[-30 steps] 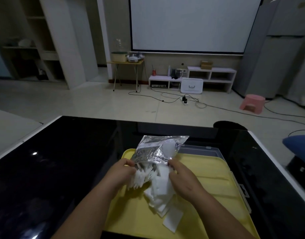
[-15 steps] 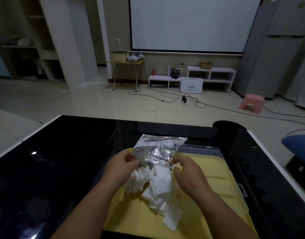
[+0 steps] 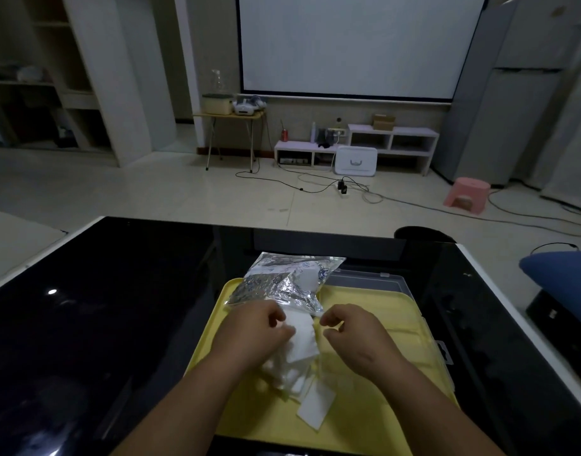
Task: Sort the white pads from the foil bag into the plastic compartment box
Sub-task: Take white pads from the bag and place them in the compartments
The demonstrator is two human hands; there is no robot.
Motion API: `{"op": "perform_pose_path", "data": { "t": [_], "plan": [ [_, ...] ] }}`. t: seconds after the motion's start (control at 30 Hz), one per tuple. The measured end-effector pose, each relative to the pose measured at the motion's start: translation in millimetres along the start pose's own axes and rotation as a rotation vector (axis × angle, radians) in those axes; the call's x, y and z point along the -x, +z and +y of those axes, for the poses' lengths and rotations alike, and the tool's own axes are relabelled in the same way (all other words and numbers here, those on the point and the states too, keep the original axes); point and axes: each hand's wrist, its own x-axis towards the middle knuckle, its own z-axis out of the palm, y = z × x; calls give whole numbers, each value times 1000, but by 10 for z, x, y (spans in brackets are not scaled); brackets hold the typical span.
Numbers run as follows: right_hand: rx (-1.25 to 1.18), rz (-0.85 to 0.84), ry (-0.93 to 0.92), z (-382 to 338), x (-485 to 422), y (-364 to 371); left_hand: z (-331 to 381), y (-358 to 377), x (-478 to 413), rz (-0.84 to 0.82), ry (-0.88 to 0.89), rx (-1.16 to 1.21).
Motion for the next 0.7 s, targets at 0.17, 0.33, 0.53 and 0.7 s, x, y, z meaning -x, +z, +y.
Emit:
{"op": "perform_pose_path", "data": {
  "t": [0.17, 0.33, 0.53, 0.7],
  "plan": [
    [40, -8, 1, 34, 37, -44, 72, 201, 12, -13, 169, -429],
    [47, -10, 3, 73, 65, -86, 49, 237, 25, 12, 171, -466],
    [19, 2, 12, 119, 87, -125, 69, 205, 22, 1, 195, -365],
    [8, -6, 14, 96, 66, -112, 101, 166, 48, 7, 260, -463]
  ]
}}
